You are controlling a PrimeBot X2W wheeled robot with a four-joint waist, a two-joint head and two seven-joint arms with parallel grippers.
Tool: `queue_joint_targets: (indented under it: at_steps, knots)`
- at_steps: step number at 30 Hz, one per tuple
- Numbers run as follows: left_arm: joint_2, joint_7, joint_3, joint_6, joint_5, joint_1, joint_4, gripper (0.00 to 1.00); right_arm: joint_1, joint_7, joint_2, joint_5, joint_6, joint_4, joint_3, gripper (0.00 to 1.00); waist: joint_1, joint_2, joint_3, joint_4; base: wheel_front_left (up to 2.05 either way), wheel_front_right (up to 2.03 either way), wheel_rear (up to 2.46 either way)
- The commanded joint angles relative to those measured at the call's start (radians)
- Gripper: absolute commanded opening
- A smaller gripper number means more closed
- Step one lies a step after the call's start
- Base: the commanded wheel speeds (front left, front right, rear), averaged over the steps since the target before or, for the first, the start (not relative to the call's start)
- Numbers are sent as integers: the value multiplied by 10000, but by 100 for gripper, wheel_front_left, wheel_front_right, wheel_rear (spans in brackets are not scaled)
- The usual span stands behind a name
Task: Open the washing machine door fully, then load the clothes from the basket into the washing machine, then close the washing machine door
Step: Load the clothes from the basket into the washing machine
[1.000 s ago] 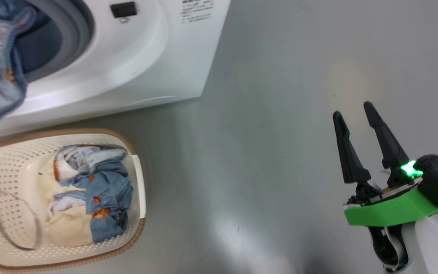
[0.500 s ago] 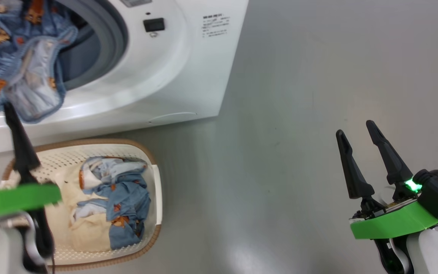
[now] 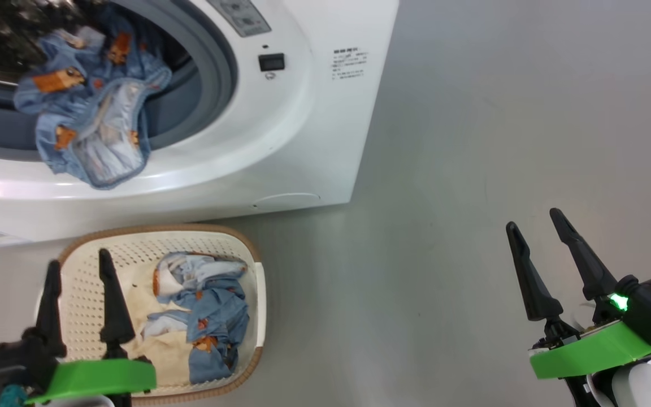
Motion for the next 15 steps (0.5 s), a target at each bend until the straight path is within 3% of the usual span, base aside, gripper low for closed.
queue_joint_targets:
  at_steps: [1, 15]
  knots:
    - [112, -19, 280, 98, 83, 137, -216, 100, 283, -48, -132, -176, 62, -171, 176, 100, 1, 0, -287, 165, 0, 0, 0]
    - [141, 271, -163, 95, 153, 849, -164, 100, 688, -48, 29, -203, 62, -25, 334, 100, 1, 0, -967, 153, 0, 0, 0]
